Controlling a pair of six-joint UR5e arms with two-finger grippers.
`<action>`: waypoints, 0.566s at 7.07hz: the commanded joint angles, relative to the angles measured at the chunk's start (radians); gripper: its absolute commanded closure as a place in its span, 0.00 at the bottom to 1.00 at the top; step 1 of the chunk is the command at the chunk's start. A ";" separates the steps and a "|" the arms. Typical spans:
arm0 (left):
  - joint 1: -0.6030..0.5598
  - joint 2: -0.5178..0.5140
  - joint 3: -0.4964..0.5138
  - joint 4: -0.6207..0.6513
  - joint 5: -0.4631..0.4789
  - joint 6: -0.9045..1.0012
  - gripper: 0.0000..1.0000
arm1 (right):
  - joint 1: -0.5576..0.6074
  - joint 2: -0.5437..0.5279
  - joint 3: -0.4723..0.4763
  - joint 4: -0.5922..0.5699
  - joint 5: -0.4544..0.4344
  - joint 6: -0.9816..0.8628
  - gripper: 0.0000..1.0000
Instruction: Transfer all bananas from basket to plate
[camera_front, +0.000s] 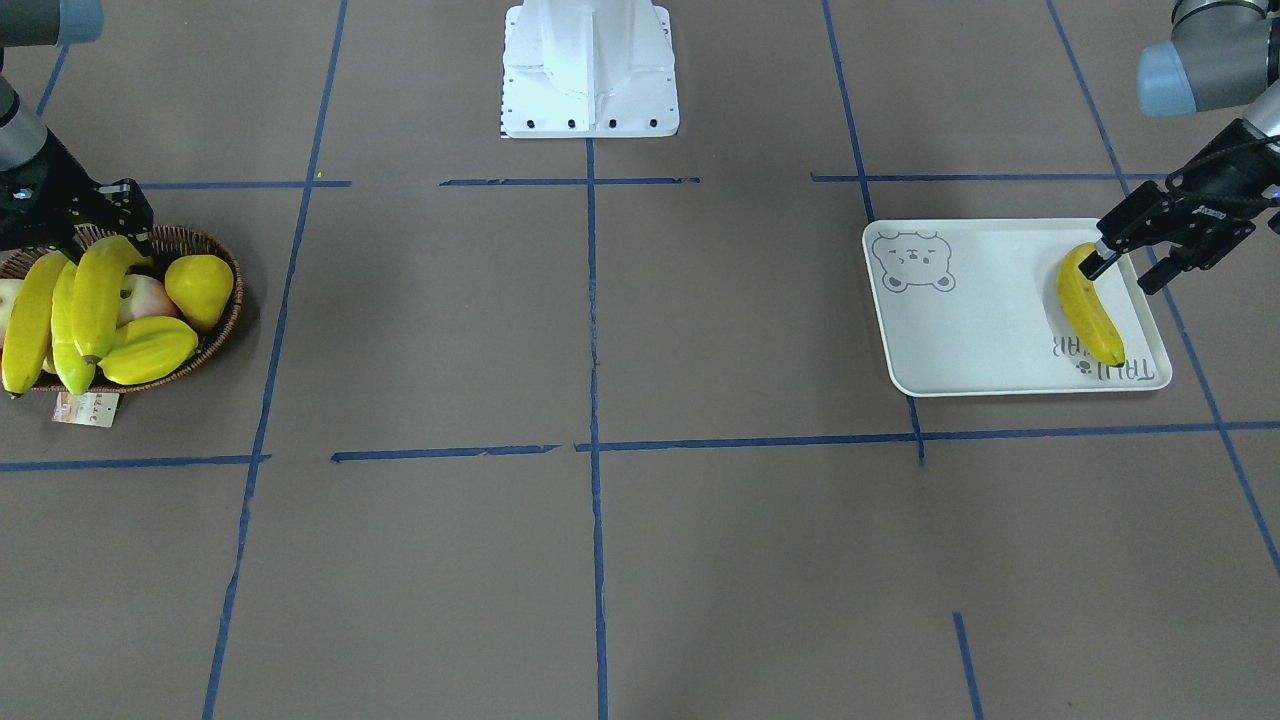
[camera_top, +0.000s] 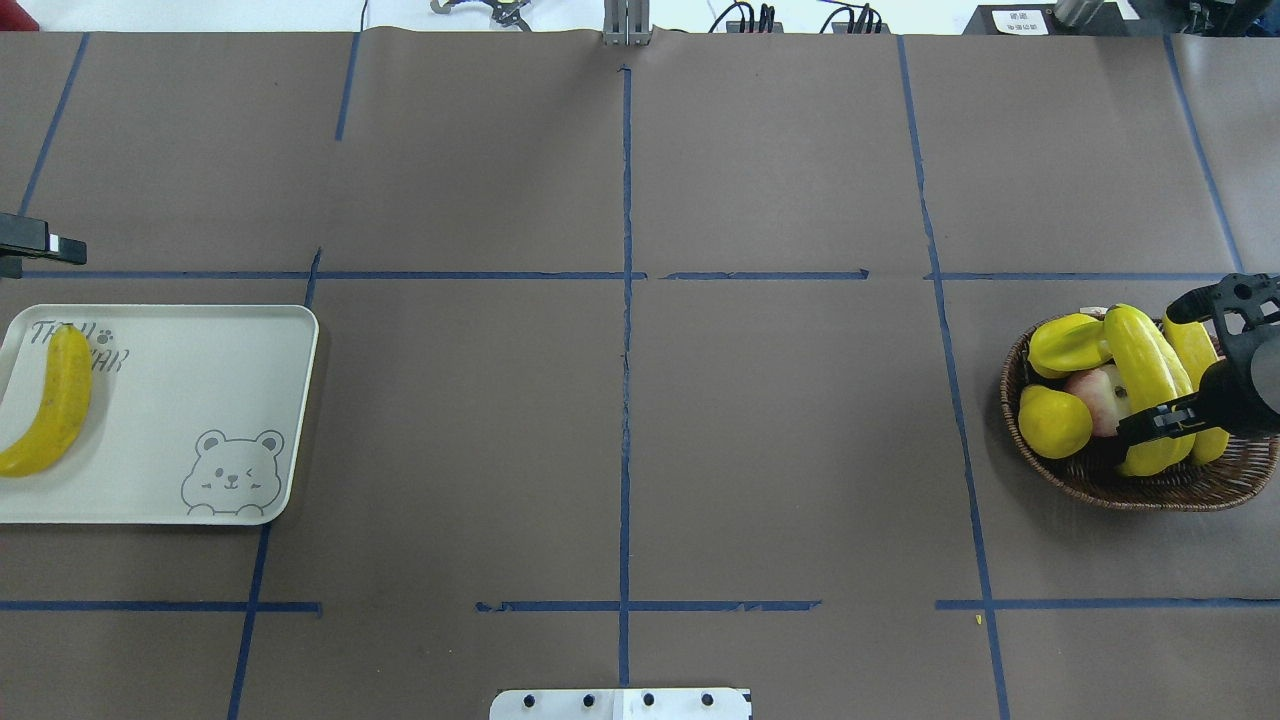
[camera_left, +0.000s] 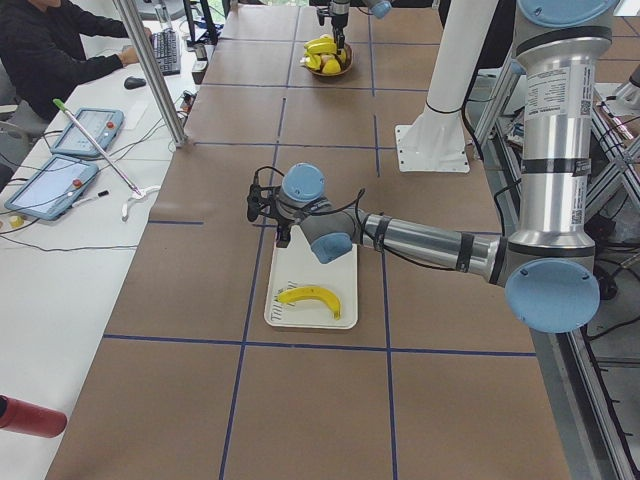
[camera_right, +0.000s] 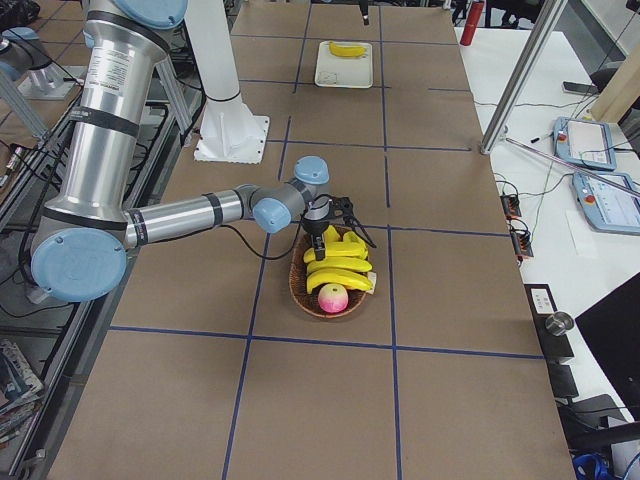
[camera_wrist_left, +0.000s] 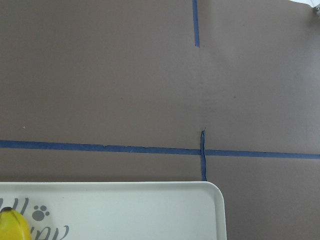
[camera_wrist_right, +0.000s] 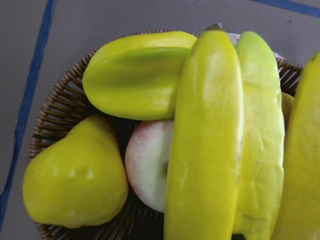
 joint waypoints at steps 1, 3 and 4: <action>0.000 0.000 0.002 0.001 0.000 0.000 0.00 | 0.006 0.001 0.001 0.000 0.006 -0.004 0.71; 0.002 0.000 0.002 0.001 0.000 0.000 0.00 | 0.022 -0.004 0.013 0.000 0.006 -0.004 0.92; 0.005 0.000 0.002 0.001 0.000 0.000 0.00 | 0.039 -0.010 0.033 0.000 0.009 -0.006 0.97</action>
